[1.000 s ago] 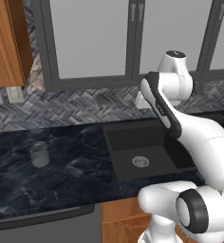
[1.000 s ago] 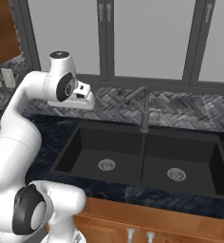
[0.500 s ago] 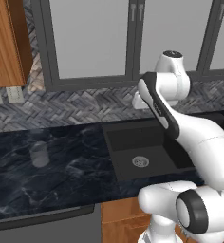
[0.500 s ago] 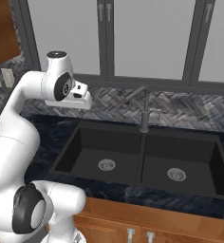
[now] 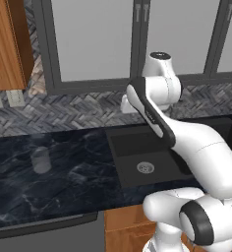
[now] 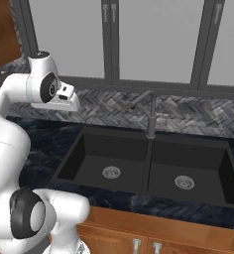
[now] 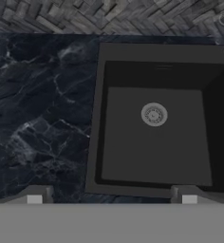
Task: Place the glass cup in the left basin and the tupperware in the right basin of the sink.
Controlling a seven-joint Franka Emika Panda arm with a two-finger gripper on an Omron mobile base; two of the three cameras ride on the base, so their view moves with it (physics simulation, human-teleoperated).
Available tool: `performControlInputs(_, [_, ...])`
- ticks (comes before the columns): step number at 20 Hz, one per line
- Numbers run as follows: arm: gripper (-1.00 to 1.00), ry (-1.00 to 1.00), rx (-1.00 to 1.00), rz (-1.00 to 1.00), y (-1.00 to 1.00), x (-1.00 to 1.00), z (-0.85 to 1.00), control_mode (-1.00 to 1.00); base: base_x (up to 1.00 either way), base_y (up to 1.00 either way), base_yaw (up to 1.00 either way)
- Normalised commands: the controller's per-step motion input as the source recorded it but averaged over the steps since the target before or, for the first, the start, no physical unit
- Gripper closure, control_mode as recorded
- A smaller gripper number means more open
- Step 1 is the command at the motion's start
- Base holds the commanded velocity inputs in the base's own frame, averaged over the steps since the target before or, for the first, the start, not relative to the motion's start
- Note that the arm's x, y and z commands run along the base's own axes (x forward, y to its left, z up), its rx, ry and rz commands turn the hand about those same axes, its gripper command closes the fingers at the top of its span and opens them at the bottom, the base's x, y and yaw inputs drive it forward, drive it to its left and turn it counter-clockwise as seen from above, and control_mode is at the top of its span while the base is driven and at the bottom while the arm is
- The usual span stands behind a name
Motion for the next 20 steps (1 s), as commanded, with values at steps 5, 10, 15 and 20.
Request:
performControlInputs(5, [-1.0, 0.0, 0.01, 0.0, 0.55, 0.0, 0.0, -1.0, 0.0, 0.0, 0.0])
performControlInputs(10, [-1.0, 0.0, 0.05, 0.0, 0.46, 0.0, 0.0, -1.0, 0.0, 0.0, 0.0])
performControlInputs(15, [-1.0, 0.0, 0.05, 0.0, 0.45, 0.0, 0.0, -1.0, 0.0, 0.0, 0.0])
performControlInputs(20, [-1.0, 0.0, 0.02, 0.0, 0.45, 0.0, 0.0, -1.0, 0.0, 0.0, 0.0])
